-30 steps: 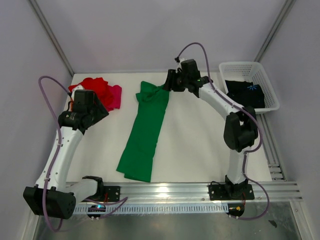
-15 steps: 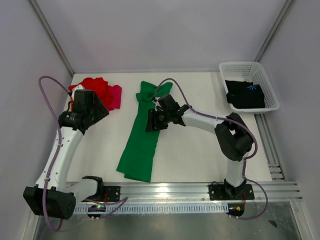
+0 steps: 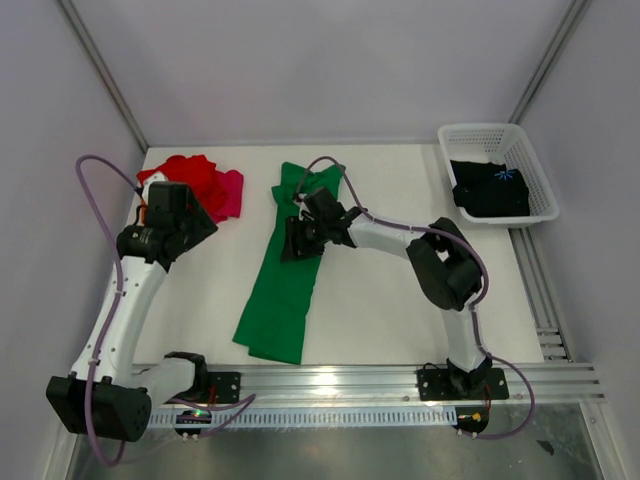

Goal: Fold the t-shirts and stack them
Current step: Rotate the tshirt 90 degrees

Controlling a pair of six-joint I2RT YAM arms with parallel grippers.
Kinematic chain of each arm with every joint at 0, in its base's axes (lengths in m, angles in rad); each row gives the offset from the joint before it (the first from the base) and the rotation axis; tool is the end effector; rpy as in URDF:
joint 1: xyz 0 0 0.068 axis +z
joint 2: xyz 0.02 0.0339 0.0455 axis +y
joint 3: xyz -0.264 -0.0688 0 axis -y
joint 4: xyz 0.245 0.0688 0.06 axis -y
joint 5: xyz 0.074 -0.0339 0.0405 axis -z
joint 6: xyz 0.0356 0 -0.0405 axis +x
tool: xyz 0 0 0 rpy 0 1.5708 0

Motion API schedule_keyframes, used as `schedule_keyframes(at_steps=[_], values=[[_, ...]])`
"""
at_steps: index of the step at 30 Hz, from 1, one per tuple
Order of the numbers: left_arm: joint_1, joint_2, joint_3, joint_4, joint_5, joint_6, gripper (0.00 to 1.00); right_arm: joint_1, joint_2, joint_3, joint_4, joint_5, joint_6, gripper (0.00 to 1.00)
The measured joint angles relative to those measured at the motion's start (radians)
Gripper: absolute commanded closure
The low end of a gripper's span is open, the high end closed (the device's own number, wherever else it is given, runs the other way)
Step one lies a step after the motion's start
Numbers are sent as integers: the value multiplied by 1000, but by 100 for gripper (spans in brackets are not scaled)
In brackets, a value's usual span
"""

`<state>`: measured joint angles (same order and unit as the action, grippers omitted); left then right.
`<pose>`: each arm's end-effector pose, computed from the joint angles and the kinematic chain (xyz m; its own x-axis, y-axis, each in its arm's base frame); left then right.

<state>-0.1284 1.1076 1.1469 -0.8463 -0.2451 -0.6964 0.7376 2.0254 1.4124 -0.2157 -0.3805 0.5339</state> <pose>0.2189 -0.0195 0.3409 -0.5224 -0.5600 -0.6430 -0.4919 0.8139 -0.3092 0.3191 0.3078 0.1799 -0.8819 -0.1629 -0.4425 -0.4198 0.6985 0.5796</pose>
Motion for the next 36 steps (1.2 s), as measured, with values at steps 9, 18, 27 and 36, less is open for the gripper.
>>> schedule_keyframes(at_steps=[9, 18, 27, 36], values=[[0, -27, 0, -4, -26, -1, 33, -2, 117, 82, -24, 17, -3, 47], [0, -44, 0, -14, -43, 0, 33, -36, 101, 56, -30, 13, -21, 46], [0, -43, 0, -19, -42, -2, 33, -129, 26, -37, -57, 23, -86, 46], [0, -43, 0, -19, -41, -4, 33, -161, -35, -113, -69, 36, -140, 47]])
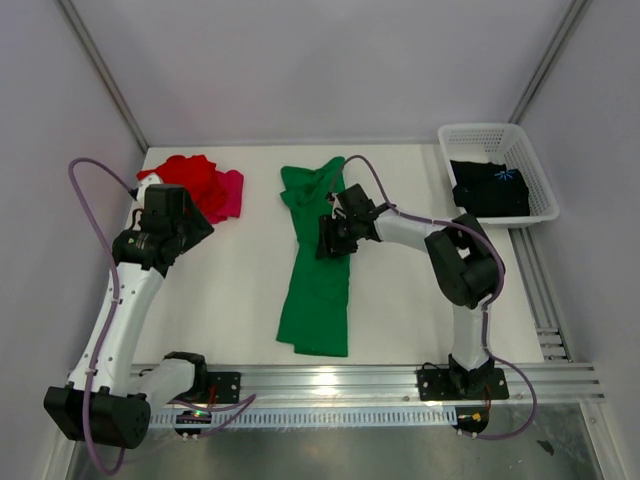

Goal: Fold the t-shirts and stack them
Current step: Rotate the tshirt 90 degrees

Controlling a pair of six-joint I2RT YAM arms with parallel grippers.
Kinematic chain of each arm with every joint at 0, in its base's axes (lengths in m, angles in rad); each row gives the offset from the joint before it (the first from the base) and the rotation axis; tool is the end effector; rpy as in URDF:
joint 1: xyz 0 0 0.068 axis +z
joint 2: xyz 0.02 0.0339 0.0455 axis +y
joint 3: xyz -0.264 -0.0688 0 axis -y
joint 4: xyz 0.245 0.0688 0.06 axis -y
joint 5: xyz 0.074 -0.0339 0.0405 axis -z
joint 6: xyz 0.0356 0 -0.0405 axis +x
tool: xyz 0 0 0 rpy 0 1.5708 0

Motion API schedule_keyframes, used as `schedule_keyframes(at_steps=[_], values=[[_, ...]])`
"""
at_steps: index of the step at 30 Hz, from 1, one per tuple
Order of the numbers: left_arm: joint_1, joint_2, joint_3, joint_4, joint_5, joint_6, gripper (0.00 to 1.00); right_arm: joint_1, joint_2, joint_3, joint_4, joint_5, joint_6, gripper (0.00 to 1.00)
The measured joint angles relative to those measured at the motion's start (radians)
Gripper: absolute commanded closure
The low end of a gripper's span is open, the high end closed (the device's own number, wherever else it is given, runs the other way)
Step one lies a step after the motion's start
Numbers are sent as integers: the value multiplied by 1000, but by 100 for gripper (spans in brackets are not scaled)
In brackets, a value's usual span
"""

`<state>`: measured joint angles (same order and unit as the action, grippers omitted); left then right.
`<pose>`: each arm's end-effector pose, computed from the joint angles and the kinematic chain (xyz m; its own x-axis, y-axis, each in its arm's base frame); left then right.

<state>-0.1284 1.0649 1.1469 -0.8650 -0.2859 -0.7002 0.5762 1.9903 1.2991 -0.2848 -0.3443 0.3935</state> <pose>0.2076 -0.0167 0.3480 -0.4864 -0.5605 -0.6702 -0.5085 0.8054 -0.3046 0.3413 0.2361 0.1556 -0.8989 -0.1536 -0.4103 -0.3538 0.8069 0.4731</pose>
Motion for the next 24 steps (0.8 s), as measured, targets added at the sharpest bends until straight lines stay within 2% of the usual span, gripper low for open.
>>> schedule_keyframes(at_steps=[14, 24], values=[[0, 4, -16, 15, 26, -13, 33, -4, -34, -25, -17, -42, -48, 47], [0, 24, -52, 39, 47, -27, 33, -4, -298, -10, -50, -44, -47, 46]])
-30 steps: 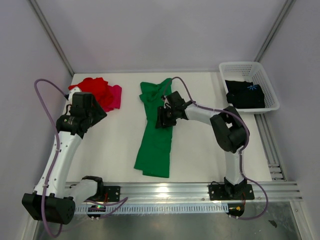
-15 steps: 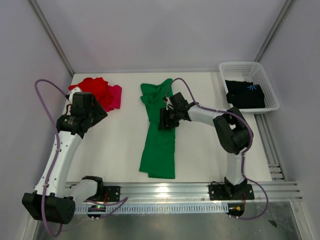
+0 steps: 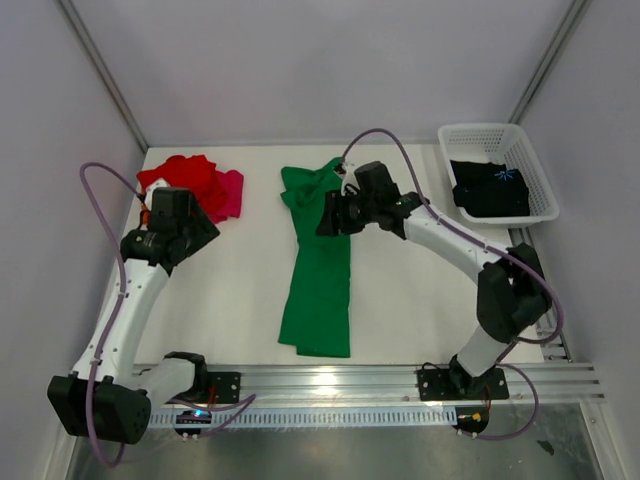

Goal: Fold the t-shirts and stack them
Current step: Rotate the tshirt 90 degrees

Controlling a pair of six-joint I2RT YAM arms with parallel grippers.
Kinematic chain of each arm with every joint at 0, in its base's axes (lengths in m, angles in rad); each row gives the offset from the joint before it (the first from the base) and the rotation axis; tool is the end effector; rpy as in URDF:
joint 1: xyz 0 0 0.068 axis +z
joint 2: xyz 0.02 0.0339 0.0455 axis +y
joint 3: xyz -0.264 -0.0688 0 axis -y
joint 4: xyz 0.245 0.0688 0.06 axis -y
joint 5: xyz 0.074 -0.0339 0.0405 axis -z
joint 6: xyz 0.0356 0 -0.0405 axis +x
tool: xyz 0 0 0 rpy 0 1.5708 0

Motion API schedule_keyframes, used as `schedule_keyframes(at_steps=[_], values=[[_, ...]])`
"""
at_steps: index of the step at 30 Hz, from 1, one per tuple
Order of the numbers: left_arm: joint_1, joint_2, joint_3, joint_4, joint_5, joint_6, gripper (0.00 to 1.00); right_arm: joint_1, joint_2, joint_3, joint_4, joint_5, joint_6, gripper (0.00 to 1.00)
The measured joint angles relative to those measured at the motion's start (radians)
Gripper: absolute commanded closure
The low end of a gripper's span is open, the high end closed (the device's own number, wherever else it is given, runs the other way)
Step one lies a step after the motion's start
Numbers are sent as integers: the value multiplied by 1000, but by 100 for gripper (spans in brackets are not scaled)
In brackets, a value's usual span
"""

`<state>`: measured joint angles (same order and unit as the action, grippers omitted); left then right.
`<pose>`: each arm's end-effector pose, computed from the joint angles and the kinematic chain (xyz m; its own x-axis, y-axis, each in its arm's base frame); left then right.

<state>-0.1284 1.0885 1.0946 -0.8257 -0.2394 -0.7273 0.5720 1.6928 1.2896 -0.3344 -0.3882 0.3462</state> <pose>0.2156 -0.0193 0.3295 -0.5174 -0.5844 -0.6250 -0.5089 0.7974 -0.3243 0.3124 0.2171 0.2627 -0.7819 -0.1298 -0.6098 -0.5010 0.7130 0.4906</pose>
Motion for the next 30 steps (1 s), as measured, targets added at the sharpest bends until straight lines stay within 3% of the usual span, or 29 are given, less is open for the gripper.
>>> schedule_keyframes(at_steps=[5, 14, 19, 30], values=[[0, 2, -19, 6, 18, -3, 33, 0, -150, -58, 38, -1, 47, 46], [0, 9, -22, 18, 58, -7, 33, 0, -555, -614, 89, -40, 212, 46], [0, 48, -22, 32, 91, -7, 34, 0, -743, -807, 90, -71, 295, 45], [0, 88, -19, 42, 114, -6, 34, 0, -862, -1051, 256, -138, 438, 44]])
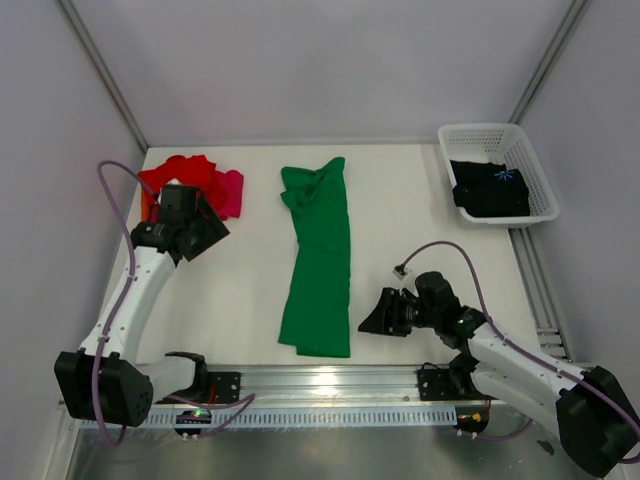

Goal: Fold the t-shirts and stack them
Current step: Rotate the tshirt 90 degrees, then grab the bottom of the folded rectangular tshirt with both arms

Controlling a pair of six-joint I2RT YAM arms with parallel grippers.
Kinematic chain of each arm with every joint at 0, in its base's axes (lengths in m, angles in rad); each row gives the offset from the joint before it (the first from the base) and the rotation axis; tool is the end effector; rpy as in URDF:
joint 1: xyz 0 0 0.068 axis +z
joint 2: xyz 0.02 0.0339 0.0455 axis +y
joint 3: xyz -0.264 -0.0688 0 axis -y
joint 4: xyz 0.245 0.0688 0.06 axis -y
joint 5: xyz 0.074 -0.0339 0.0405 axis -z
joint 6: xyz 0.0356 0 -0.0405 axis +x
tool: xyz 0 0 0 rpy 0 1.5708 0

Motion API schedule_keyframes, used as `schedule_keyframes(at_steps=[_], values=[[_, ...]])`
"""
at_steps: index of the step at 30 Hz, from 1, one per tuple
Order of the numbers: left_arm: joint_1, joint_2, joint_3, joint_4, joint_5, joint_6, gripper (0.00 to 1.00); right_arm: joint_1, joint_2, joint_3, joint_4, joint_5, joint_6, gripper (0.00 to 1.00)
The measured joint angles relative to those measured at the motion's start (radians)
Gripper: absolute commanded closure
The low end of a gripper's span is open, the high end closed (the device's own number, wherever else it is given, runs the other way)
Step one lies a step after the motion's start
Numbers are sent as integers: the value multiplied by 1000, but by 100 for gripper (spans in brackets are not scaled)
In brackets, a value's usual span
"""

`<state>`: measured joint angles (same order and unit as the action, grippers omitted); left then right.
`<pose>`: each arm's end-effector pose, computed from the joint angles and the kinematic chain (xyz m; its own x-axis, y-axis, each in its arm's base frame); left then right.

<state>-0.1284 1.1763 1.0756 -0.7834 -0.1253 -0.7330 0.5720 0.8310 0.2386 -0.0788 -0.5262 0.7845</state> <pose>0.2362 -0.0260 0.3077 -0.6024 -0.5916 -0.5358 -0.4772 0.8051 -0.3524 0.1256 0.1021 0.1563 -0.9344 0.1250 -0.3335 -0.1959 0.6017 0.7743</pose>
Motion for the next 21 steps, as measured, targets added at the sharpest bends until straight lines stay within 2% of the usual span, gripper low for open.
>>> schedule_keyframes(at_steps=[14, 21], values=[[0, 5, 66, -3, 2, 8, 33, 3, 101, -150, 213, -74, 56, 44], [0, 8, 74, -11, -6, 8, 33, 48, 290, -150, 426, -124, 93, 44]])
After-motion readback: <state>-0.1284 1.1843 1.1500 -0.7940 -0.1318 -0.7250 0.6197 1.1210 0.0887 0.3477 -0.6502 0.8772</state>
